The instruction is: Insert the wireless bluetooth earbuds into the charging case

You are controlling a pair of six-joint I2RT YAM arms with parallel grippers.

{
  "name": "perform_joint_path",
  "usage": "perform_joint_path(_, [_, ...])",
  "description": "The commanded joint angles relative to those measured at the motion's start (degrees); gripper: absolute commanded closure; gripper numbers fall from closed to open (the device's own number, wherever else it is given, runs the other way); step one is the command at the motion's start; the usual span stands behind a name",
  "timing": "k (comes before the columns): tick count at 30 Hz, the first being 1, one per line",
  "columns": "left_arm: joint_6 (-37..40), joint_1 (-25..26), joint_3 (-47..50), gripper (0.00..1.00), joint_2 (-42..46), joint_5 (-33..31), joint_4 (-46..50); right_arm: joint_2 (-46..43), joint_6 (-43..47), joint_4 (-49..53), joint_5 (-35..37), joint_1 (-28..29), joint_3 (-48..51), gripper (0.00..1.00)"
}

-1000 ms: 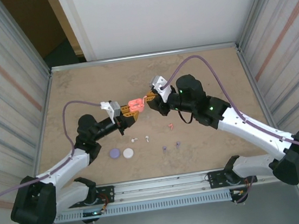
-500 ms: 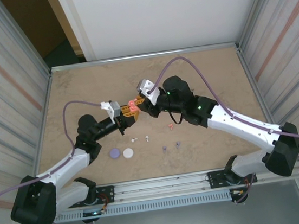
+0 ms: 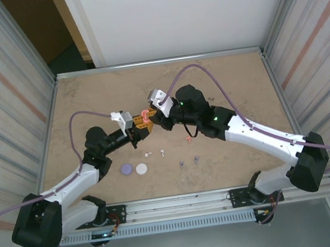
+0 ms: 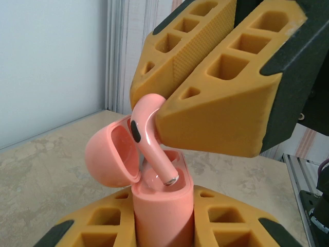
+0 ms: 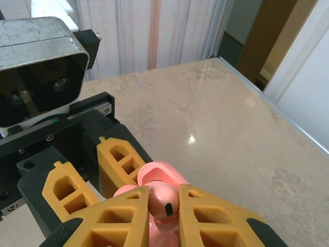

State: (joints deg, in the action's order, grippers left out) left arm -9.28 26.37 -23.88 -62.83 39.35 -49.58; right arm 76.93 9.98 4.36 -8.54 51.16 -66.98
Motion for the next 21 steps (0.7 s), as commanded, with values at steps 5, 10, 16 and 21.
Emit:
perform_joint_path(5, [-0.8,0.5,-1.3,1.0,0.2,0.9,-2.2,0.5,1.4,0.3,1.0,0.6,-1.8,0.84])
perform_joint_path(10, [-0.9,0.5,-1.2,1.0,0.3,0.8,-2.2,0.7,1.4,0.6,0.9,0.7,-1.8,0.83])
perform_joint_path(16, [-0.9,0.5,-1.2,1.0,0.3,0.9,-2.1,1.0,1.8,1.5,0.5,0.9,-2.0,0.83])
perform_joint_path(21, [-1.0,0.5,-1.2,1.0,0.4,0.8,-2.1,1.0,2.1,2.3,-0.1,1.0,-1.9,0.83])
